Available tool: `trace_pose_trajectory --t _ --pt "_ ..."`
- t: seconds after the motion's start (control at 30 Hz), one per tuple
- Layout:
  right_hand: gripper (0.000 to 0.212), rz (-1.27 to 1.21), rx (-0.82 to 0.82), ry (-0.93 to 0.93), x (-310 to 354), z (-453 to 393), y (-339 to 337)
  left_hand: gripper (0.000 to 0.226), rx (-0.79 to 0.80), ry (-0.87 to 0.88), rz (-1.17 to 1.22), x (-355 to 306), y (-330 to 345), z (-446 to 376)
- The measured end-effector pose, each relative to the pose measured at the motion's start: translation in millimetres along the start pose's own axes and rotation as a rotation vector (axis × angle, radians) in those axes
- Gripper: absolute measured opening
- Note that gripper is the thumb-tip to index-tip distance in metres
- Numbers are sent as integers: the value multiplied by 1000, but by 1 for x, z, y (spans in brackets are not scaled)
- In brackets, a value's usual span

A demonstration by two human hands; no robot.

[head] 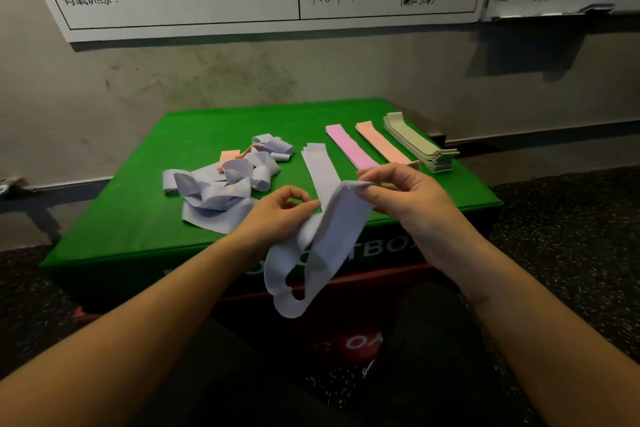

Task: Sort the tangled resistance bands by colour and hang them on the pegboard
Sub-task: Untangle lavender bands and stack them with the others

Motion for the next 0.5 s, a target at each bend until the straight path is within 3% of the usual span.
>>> trace_pose_trajectory --t 0.13,0.33,0.4,0.5 --pt "13 -5 63 -43 12 -9 15 13 8 56 29 -6 0 4" --pt "7 91 129 -61 25 -26 30 66 21 179 262 -38 -1 20" --pt "11 43 128 -74 28 -31 35 53 0 265 213 -46 1 29" --pt "14 -3 134 -63 29 -39 41 15 -23 324 229 -51 8 33"
Point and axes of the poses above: each hand's wrist, its own z-axis away from the middle knuckle, its own y-axis out of the palm, x = y × z, the point moved 6 cm from there along -z, towards the middle knuckle, and after that the axes turned 13 degrees about -z, right-handed, at the moved point
